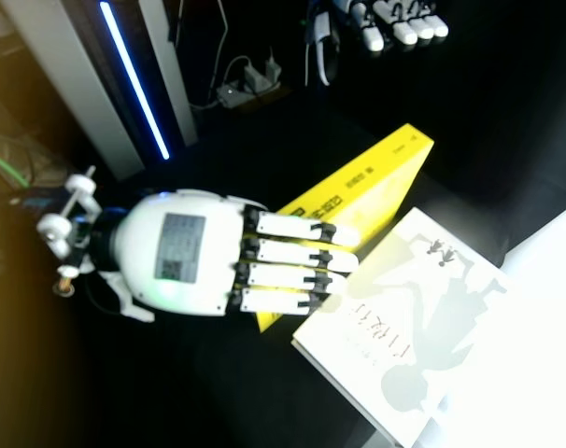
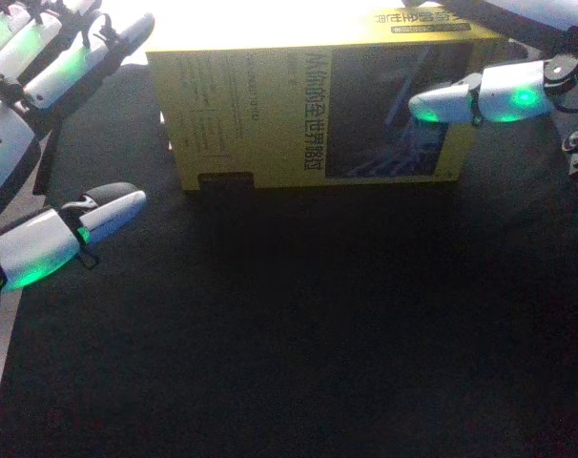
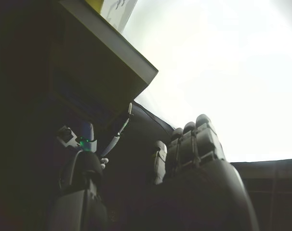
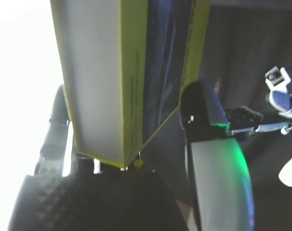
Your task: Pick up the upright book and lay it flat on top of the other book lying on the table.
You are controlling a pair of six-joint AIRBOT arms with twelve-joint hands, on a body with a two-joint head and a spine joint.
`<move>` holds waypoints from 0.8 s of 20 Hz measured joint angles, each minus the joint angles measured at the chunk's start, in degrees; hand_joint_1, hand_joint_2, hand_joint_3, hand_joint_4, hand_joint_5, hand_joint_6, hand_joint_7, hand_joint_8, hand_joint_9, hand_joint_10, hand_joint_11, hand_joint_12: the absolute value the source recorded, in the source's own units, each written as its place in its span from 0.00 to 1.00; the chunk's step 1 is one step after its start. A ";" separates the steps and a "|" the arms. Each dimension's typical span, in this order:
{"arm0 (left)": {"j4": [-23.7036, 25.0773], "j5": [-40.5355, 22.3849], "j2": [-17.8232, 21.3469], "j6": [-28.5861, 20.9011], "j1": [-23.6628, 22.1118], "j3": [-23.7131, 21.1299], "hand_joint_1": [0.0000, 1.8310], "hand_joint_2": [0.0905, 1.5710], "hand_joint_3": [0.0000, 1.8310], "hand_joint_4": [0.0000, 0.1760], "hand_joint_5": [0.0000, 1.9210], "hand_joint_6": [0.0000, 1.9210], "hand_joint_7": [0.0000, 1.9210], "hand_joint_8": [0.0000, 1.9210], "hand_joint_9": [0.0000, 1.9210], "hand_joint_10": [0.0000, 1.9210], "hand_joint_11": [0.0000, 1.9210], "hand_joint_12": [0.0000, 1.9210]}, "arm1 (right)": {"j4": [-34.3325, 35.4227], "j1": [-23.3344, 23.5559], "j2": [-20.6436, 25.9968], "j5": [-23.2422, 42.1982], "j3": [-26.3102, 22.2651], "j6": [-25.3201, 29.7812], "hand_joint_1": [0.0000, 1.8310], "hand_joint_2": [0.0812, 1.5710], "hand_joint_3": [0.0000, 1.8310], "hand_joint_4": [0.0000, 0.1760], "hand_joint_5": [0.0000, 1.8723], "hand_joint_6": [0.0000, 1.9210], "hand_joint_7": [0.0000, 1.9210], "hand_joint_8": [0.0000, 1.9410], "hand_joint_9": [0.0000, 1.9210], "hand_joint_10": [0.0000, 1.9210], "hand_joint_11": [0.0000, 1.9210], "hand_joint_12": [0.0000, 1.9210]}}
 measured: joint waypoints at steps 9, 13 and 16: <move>-0.07 0.00 0.00 0.00 0.00 0.00 0.22 0.78 0.00 0.85 0.00 0.00 0.00 0.00 0.00 0.00 0.00 0.00 | 0.02 0.00 -0.39 1.62 0.46 1.57 0.71 0.78 0.00 0.00 0.25 0.46 0.37 0.74 0.39 0.71 0.37 0.95; -0.09 0.00 0.00 0.00 0.00 0.00 0.23 0.78 0.00 0.84 0.00 0.00 0.00 0.00 0.00 0.00 0.00 0.00 | 0.00 0.00 -0.42 1.66 0.50 1.62 0.65 0.80 0.00 0.00 0.28 0.73 0.44 0.74 0.47 0.75 0.46 0.97; -0.11 -0.15 0.00 0.00 0.24 0.00 0.22 0.78 0.00 0.84 0.00 0.00 0.00 0.00 0.00 0.00 0.00 0.00 | -0.24 0.00 -0.42 1.97 0.50 1.60 0.66 0.77 0.00 0.00 0.36 0.63 0.46 0.75 0.56 0.87 0.57 1.00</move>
